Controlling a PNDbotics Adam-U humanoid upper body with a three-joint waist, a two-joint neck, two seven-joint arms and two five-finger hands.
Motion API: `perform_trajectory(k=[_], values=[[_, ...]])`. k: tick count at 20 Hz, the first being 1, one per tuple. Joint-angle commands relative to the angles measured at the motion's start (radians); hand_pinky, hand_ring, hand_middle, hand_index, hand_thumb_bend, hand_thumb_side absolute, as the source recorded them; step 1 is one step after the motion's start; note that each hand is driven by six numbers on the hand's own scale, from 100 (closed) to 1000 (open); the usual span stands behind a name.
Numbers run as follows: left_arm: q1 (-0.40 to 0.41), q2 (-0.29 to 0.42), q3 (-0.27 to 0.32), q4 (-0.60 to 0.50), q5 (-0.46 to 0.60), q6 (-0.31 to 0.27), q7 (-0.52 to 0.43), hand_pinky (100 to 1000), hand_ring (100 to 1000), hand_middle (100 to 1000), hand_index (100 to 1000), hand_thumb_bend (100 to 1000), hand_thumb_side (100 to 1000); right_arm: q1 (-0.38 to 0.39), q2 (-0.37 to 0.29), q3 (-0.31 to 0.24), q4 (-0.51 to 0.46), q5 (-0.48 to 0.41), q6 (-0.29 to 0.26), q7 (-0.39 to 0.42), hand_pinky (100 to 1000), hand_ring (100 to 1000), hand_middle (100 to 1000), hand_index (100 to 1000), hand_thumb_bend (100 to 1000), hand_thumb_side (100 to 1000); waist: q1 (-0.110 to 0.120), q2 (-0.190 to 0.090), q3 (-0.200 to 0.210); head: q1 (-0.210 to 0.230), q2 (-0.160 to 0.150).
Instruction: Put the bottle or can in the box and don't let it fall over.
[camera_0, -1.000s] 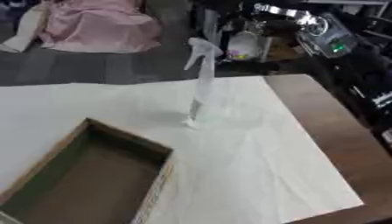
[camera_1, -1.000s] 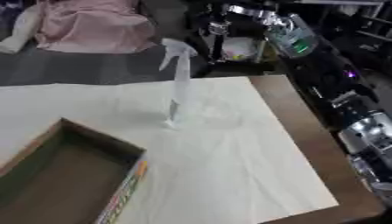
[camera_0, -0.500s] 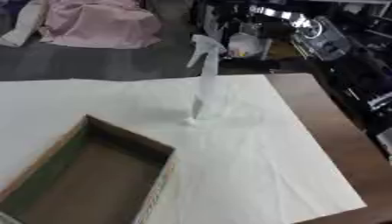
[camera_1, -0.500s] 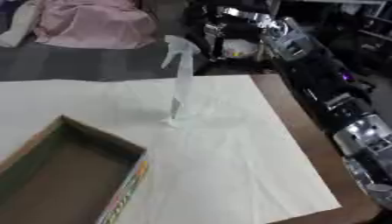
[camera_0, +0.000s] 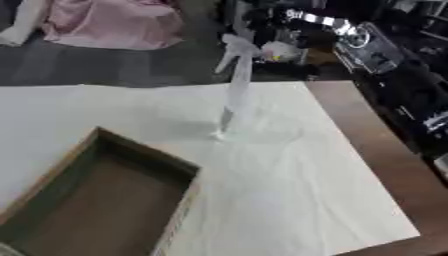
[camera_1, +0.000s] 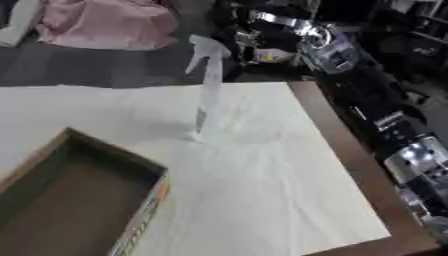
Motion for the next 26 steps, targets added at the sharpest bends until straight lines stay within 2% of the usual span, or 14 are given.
perform_trajectory(k=[1, 8, 26], values=[[-0.011, 0.016, 0.001, -0.02, -0.008, 0.001, -0.004, 583, 753, 688, 904, 100, 751, -0.014, -0.044, -0.012, -0.024, -0.008, -0.149, 0.157, 829, 1000, 1000, 1000, 100, 661, 0.003, -0.008, 0.001, -0.001, -0.011], [-0.012, 0.014, 0.0, -0.02, -0.019, 0.001, -0.01, 581, 752, 686, 904, 100, 755, -0.013, -0.049, -0.025, -0.025, -0.007, -0.141, 0.157, 822, 1000, 1000, 1000, 100, 655, 0.001, 0.008, 0.006, -0.004, -0.014], [-0.017, 0.008, -0.003, -0.02, -0.044, -0.001, -0.021, 577, 750, 684, 903, 100, 763, -0.02, -0.056, -0.054, -0.024, 0.011, -0.135, 0.157, 818, 1000, 1000, 1000, 100, 650, -0.006, 0.045, 0.027, -0.042, -0.025]])
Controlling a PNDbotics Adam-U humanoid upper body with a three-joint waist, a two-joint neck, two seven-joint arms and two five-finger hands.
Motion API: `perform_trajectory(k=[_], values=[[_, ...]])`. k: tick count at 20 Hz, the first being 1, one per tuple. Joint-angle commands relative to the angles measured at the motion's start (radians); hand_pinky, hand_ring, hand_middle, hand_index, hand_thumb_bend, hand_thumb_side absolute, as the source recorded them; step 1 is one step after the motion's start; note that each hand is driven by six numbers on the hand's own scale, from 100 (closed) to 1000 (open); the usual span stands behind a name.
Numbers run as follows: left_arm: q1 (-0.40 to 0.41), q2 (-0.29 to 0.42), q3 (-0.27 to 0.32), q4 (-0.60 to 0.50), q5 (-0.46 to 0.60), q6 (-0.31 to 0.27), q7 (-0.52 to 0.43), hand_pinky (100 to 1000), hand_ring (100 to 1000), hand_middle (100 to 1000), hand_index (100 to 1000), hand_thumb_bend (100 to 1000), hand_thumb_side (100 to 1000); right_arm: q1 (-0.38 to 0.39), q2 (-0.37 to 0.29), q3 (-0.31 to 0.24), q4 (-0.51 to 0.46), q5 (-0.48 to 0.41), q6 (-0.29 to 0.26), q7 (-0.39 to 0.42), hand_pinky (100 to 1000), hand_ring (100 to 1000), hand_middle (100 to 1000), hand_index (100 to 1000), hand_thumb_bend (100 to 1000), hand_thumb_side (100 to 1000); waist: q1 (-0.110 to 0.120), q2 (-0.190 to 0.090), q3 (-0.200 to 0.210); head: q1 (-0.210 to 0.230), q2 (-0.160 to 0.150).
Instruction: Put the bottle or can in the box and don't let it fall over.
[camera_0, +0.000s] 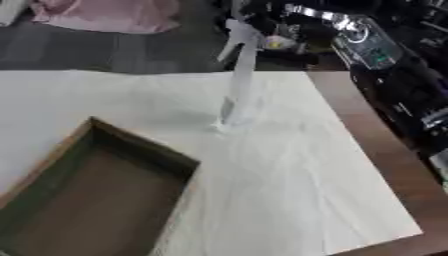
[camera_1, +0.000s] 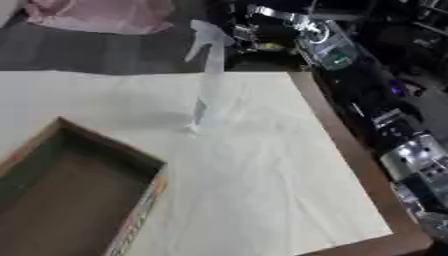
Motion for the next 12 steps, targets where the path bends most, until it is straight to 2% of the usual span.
perform_trajectory(k=[1, 12], values=[[-0.01, 0.009, -0.002, -0.02, -0.004, -0.001, -0.005, 576, 749, 684, 903, 100, 763, -0.025, -0.039, -0.017, -0.014, 0.01, -0.148, 0.145, 817, 1000, 1000, 1000, 100, 651, 0.003, -0.01, 0.001, -0.006, -0.015], [-0.017, 0.007, -0.002, -0.02, -0.013, -0.001, -0.009, 575, 748, 683, 903, 100, 766, -0.029, -0.037, -0.027, -0.005, 0.026, -0.157, 0.145, 814, 1000, 996, 1000, 100, 636, -0.003, 0.007, 0.014, -0.022, -0.033]])
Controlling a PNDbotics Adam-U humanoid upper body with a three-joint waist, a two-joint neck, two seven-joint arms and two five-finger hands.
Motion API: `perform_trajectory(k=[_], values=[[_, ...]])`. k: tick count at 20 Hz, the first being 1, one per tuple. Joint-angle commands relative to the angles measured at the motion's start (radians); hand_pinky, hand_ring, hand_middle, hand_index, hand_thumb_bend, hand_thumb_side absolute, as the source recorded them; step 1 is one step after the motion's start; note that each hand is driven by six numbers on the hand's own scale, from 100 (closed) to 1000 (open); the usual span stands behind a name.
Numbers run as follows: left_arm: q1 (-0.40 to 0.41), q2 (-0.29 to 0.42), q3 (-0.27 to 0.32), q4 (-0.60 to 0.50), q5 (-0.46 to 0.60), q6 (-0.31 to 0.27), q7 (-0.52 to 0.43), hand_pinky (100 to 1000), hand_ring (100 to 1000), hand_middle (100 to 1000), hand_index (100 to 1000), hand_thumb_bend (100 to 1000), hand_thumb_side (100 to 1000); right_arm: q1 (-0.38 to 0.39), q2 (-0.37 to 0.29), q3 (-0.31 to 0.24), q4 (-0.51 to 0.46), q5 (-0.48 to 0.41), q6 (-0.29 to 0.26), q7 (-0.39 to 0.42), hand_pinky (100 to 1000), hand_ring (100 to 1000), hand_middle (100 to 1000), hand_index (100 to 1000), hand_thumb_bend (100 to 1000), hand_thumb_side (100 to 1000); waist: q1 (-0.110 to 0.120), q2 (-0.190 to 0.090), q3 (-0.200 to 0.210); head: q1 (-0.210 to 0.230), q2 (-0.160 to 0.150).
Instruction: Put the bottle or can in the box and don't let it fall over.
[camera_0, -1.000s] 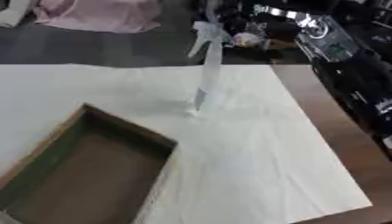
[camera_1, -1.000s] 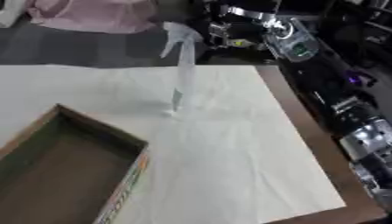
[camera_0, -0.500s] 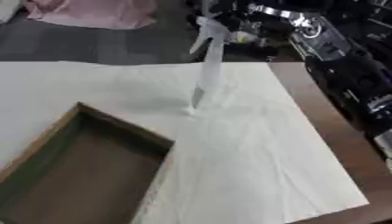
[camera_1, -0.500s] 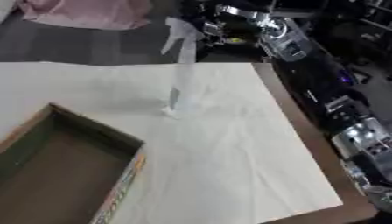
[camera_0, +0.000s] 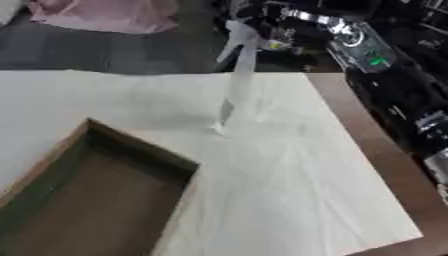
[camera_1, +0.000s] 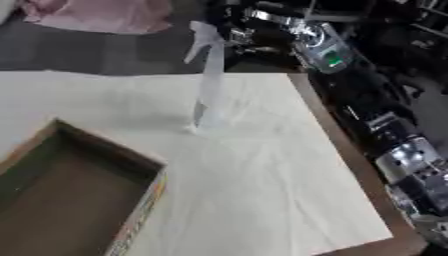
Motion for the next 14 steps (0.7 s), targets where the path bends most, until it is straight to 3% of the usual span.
perform_trajectory(k=[1, 14], values=[[-0.011, 0.008, 0.003, -0.02, -0.003, -0.002, -0.005, 574, 747, 683, 903, 100, 766, -0.025, -0.037, -0.016, -0.004, 0.01, -0.157, 0.147, 812, 1000, 992, 1000, 100, 632, 0.004, -0.01, 0.002, -0.007, -0.017], [-0.014, 0.009, 0.002, -0.02, -0.012, 0.008, -0.01, 574, 747, 683, 902, 100, 769, -0.039, -0.034, -0.039, 0.023, 0.084, -0.181, 0.147, 790, 1000, 928, 978, 100, 557, -0.015, -0.001, 0.008, -0.012, -0.012]])
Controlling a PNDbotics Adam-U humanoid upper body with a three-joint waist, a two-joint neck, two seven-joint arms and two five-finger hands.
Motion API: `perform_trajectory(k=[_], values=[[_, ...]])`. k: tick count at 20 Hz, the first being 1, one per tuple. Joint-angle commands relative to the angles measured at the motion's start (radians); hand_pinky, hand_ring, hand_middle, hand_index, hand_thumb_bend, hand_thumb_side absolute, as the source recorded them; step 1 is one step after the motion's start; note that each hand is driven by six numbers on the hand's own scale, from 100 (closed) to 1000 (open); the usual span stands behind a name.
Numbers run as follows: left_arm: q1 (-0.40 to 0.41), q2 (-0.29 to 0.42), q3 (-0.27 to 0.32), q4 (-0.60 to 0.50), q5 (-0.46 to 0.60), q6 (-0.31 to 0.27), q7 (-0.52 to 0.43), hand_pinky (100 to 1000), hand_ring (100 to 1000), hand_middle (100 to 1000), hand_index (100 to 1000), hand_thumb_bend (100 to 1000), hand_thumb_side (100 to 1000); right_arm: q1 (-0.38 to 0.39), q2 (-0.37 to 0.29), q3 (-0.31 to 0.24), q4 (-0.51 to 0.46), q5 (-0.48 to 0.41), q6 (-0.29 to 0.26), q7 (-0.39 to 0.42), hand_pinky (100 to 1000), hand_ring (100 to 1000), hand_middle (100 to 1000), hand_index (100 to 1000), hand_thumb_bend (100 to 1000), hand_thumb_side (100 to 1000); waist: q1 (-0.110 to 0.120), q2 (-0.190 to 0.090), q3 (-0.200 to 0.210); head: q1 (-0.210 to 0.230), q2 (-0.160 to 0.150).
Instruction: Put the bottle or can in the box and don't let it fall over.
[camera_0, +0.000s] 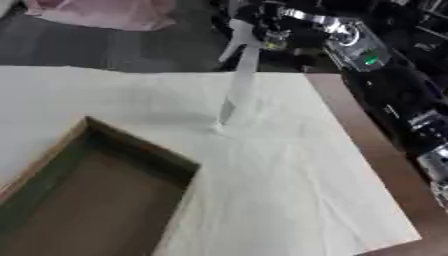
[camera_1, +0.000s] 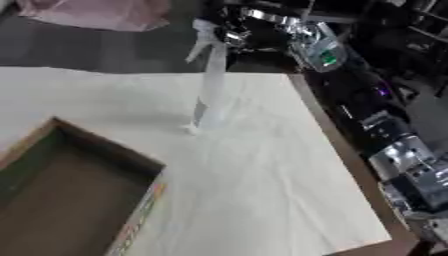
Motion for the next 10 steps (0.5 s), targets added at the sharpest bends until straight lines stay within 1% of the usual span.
perform_trajectory(k=[1, 3, 4, 6, 10], values=[[-0.01, 0.009, 0.002, -0.02, -0.004, 0.004, -0.003, 574, 747, 683, 902, 100, 769, -0.027, -0.033, -0.018, 0.003, 0.028, -0.171, 0.16, 789, 1000, 927, 977, 100, 556, 0.003, -0.012, 0.0, -0.003, -0.007], [-0.01, 0.009, 0.002, -0.02, -0.004, 0.005, -0.003, 574, 747, 683, 902, 100, 769, -0.029, -0.032, -0.021, 0.006, 0.037, -0.175, 0.16, 789, 1000, 927, 977, 100, 556, 0.002, -0.012, 0.001, -0.004, -0.007], [-0.01, 0.009, 0.002, -0.02, -0.004, 0.006, -0.004, 574, 747, 684, 902, 100, 770, -0.031, -0.032, -0.021, 0.007, 0.041, -0.178, 0.16, 784, 1000, 903, 961, 118, 530, 0.0, -0.012, 0.001, -0.004, -0.006], [-0.01, 0.01, 0.001, -0.02, -0.006, 0.01, -0.005, 574, 747, 684, 903, 100, 770, -0.036, -0.03, -0.021, 0.008, 0.053, -0.182, 0.16, 782, 1000, 899, 956, 131, 518, -0.004, -0.013, 0.0, -0.005, -0.003], [-0.013, 0.012, 0.001, -0.02, -0.007, 0.013, -0.008, 575, 747, 685, 903, 100, 770, -0.04, -0.025, -0.02, 0.013, 0.075, -0.192, 0.16, 779, 1000, 894, 949, 147, 512, -0.009, -0.011, 0.002, -0.008, -0.003]])
